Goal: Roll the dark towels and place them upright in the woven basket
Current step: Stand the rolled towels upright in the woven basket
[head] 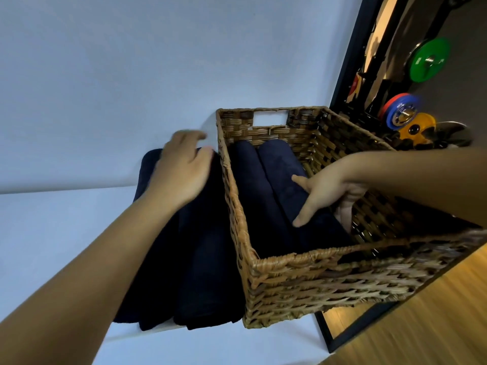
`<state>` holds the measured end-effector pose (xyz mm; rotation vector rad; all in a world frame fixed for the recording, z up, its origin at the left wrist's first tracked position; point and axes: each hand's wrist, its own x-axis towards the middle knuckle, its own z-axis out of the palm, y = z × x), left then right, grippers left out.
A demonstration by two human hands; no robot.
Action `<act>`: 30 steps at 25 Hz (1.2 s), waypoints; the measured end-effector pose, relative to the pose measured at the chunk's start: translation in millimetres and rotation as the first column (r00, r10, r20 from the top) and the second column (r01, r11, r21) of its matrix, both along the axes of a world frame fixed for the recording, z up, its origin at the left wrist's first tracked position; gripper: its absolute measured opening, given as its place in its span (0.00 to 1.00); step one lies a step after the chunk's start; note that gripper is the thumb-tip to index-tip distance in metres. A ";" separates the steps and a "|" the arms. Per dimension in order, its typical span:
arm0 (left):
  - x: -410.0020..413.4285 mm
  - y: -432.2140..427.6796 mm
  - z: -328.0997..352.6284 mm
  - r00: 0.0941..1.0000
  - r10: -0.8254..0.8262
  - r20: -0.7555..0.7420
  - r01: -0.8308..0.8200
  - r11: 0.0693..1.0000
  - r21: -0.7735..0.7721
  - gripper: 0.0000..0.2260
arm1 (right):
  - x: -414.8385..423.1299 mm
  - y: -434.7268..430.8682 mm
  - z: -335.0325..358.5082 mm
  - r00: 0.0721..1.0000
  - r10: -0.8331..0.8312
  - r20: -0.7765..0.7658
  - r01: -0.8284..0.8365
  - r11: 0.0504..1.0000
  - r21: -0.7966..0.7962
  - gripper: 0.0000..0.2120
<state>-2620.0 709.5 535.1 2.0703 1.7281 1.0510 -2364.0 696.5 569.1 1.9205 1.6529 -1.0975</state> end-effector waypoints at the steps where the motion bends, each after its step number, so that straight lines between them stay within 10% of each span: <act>1: -22.9 -5.1 -15.4 0.985 0.103 -0.141 -0.120 0.986 -0.118 0.23 | 3.0 1.9 4.9 0.999 -0.015 -0.042 0.014 1.000 -0.022 0.58; 4: -62.3 -30.5 -49.9 0.911 0.170 -0.374 -0.337 0.830 -0.444 0.34 | -4.5 11.3 -0.9 0.994 0.094 0.055 -0.096 0.995 0.035 0.61; 9: -83.4 -28.0 -43.5 0.935 0.295 0.196 -0.103 0.756 -0.647 0.50 | -10.5 13.9 -8.0 0.974 0.122 0.190 -0.143 0.984 0.104 0.65; 15: -106.0 -47.7 -40.3 0.698 0.420 0.580 0.186 0.676 -0.713 0.22 | 1.0 8.4 21.3 0.990 0.076 0.116 -0.113 0.926 0.360 0.41; 19: -115.1 -69.2 -23.9 0.525 0.445 0.725 0.253 0.732 -0.633 0.18 | -20.5 3.5 47.4 0.979 0.183 -0.086 -0.070 0.708 0.703 0.27; 23: -96.1 -69.6 37.0 0.472 0.320 0.822 0.246 0.847 -0.471 0.13 | -82.9 -7.4 55.7 0.635 0.168 -0.754 0.372 0.789 0.488 0.24; 30: -9.0 -59.8 105.9 0.363 0.026 0.931 0.468 0.859 -0.206 0.13 | -90.5 -13.3 56.5 0.280 -0.010 -0.960 0.379 0.920 0.101 0.30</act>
